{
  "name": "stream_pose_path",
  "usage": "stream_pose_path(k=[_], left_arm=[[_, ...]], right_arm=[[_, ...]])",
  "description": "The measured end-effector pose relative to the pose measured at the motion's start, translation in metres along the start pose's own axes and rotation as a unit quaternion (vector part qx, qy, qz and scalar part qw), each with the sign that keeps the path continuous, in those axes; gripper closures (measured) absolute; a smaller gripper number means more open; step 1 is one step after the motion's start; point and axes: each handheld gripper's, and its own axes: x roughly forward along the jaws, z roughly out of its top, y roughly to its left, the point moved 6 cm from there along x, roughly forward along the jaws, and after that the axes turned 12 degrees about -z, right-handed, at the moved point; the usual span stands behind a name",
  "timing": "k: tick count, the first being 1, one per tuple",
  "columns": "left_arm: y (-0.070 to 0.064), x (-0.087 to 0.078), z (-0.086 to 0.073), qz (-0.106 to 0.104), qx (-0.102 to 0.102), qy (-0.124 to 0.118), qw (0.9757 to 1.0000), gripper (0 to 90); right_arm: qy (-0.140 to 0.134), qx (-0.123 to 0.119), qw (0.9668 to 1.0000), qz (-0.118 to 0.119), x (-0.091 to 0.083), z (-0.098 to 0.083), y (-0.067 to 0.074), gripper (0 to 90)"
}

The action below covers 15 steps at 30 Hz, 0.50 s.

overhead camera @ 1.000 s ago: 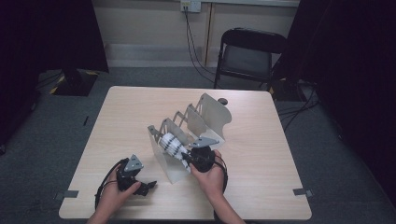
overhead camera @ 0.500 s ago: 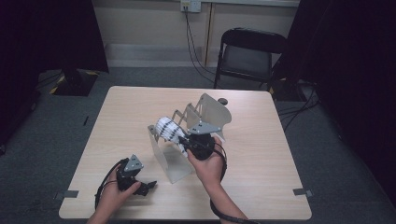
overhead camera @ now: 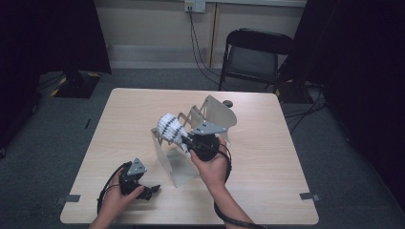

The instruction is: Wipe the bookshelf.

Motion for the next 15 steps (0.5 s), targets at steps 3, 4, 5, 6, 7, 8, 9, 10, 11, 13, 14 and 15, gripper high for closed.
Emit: stream_pose_path(k=[3, 4, 5, 6, 7, 8, 9, 10, 11, 13, 14, 15], left_arm=[[0.0, 0.0, 0.0, 0.0, 0.0, 0.0, 1.0, 0.0], [0.0, 0.0, 0.0, 0.0, 0.0, 0.0, 1.0, 0.0], [0.0, 0.0, 0.0, 0.0, 0.0, 0.0, 1.0, 0.0], [0.0, 0.0, 0.0, 0.0, 0.0, 0.0, 1.0, 0.0], [0.0, 0.0, 0.0, 0.0, 0.0, 0.0, 1.0, 0.0], [0.0, 0.0, 0.0, 0.0, 0.0, 0.0, 1.0, 0.0], [0.0, 0.0, 0.0, 0.0, 0.0, 0.0, 1.0, 0.0], [0.0, 0.0, 0.0, 0.0, 0.0, 0.0, 1.0, 0.0], [0.0, 0.0, 0.0, 0.0, 0.0, 0.0, 1.0, 0.0], [0.0, 0.0, 0.0, 0.0, 0.0, 0.0, 1.0, 0.0], [0.0, 0.0, 0.0, 0.0, 0.0, 0.0, 1.0, 0.0], [0.0, 0.0, 0.0, 0.0, 0.0, 0.0, 1.0, 0.0]], right_arm=[[0.016, -0.007, 0.9998, 0.004, 0.007, -0.013, 0.004, 80.2], [0.023, -0.009, 0.9997, 0.005, 0.01, -0.019, 0.006, 80.2], [0.028, -0.01, 0.9995, 0.005, 0.012, -0.024, 0.006, 80.1], [0.035, -0.01, 0.9993, 0.005, 0.014, -0.028, 0.007, 80.2], [0.04, -0.01, 0.9991, 0.006, 0.017, -0.033, 0.008, 80.1], [0.048, -0.012, 0.9987, 0.005, 0.02, -0.04, 0.009, 80.2], [0.056, -0.011, 0.9984, 0.006, 0.023, -0.045, 0.01, 80.1], [0.06, -0.011, 0.9981, 0.006, 0.025, -0.049, 0.01, 80.1], [0.065, -0.012, 0.9978, 0.006, 0.028, -0.053, 0.011, 80.1], [0.076, -0.012, 0.997, 0.008, 0.032, -0.062, 0.013, 80.1], [0.081, -0.013, 0.9966, 0.009, 0.035, -0.066, 0.014, 80.1], [0.086, -0.013, 0.9962, 0.009, 0.037, -0.069, 0.015, 80.1]])
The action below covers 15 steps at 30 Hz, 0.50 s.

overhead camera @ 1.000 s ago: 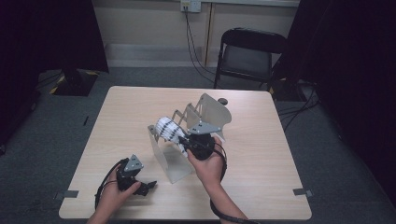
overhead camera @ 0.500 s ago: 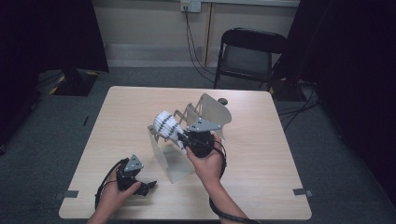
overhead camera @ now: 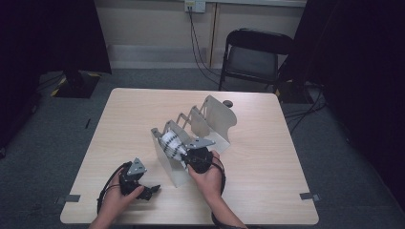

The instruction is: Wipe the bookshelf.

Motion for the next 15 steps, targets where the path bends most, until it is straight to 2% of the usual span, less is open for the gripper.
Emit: stream_pose_path(k=[8, 11, 15], left_arm=[[0.0, 0.0, 0.0, 0.0, 0.0, 0.0, 1.0, 0.0], [0.0, 0.0, 0.0, 0.0, 0.0, 0.0, 1.0, 0.0], [0.0, 0.0, 0.0, 0.0, 0.0, 0.0, 1.0, 0.0]], right_arm=[[0.037, -0.007, 0.9993, 0.002, 0.016, -0.026, 0.003, 80.1], [0.044, -0.016, 0.9989, 0.0, 0.018, -0.032, 0.004, 80.0], [0.046, -0.017, 0.9988, 0.003, 0.019, -0.035, 0.004, 80.0]])
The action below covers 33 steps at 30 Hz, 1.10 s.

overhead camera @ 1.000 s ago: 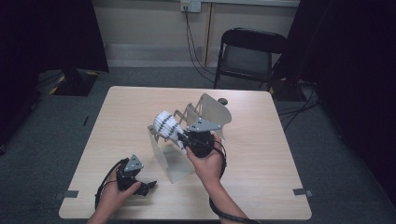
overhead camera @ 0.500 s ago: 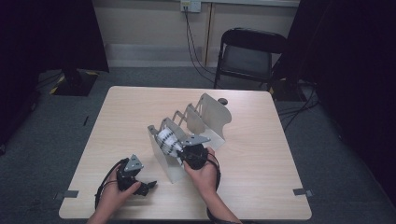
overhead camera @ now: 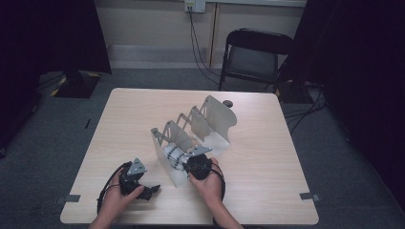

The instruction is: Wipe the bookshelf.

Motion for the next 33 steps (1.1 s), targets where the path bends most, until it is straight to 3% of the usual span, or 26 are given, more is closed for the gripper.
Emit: stream_pose_path(k=[9, 19, 26, 30, 33], left_arm=[[0.0, 0.0, 0.0, 0.0, 0.0, 0.0, 1.0, 0.0], [0.0, 0.0, 0.0, 0.0, 0.0, 0.0, 1.0, 0.0], [0.0, 0.0, 0.0, 0.0, 0.0, 0.0, 1.0, 0.0], [0.0, 0.0, 0.0, 0.0, 0.0, 0.0, 1.0, 0.0], [0.0, 0.0, 0.0, 0.0, 0.0, 0.0, 1.0, 0.0]], right_arm=[[-0.014, 0.014, 0.9998, 0.004, -0.01, 0.009, -0.006, 80.0], [-0.073, 0.018, 0.9972, 0.003, -0.047, 0.049, -0.014, 80.0], [-0.115, 0.02, 0.9932, 0.005, -0.072, 0.074, -0.018, 80.0], [-0.132, 0.017, 0.991, 0.009, -0.082, 0.083, -0.016, 80.0], [-0.129, 0.013, 0.9915, 0.013, -0.08, 0.082, -0.012, 80.0]])
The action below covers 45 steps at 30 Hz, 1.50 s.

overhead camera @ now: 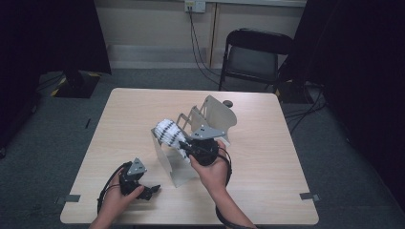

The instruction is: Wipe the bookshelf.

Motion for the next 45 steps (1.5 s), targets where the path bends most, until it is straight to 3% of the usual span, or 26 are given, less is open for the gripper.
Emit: stream_pose_path(k=[13, 17, 24, 28, 35, 45], left_arm=[[0.0, 0.0, 0.0, 0.0, 0.0, 0.0, 1.0, 0.0], [0.0, 0.0, 0.0, 0.0, 0.0, 0.0, 1.0, 0.0], [0.0, 0.0, 0.0, 0.0, 0.0, 0.0, 1.0, 0.0], [0.0, 0.0, 0.0, 0.0, 0.0, 0.0, 1.0, 0.0], [0.0, 0.0, 0.0, 0.0, 0.0, 0.0, 1.0, 0.0], [0.0, 0.0, 0.0, 0.0, 0.0, 0.0, 1.0, 0.0]], right_arm=[[0.056, -0.002, 0.9984, 0.012, 0.032, -0.051, 0.013, 79.9], [0.076, 0.015, 0.9968, 0.018, 0.042, -0.069, 0.014, 79.9], [0.116, 0.01, 0.9932, 0.009, 0.055, -0.094, 0.012, 79.9], [0.122, 0.01, 0.9924, 0.009, 0.057, -0.101, 0.011, 79.9], [0.112, 0.009, 0.9936, 0.015, 0.049, -0.09, 0.012, 79.9], [0.038, 0.006, 0.9989, 0.027, 0.019, -0.034, 0.013, 79.9]])
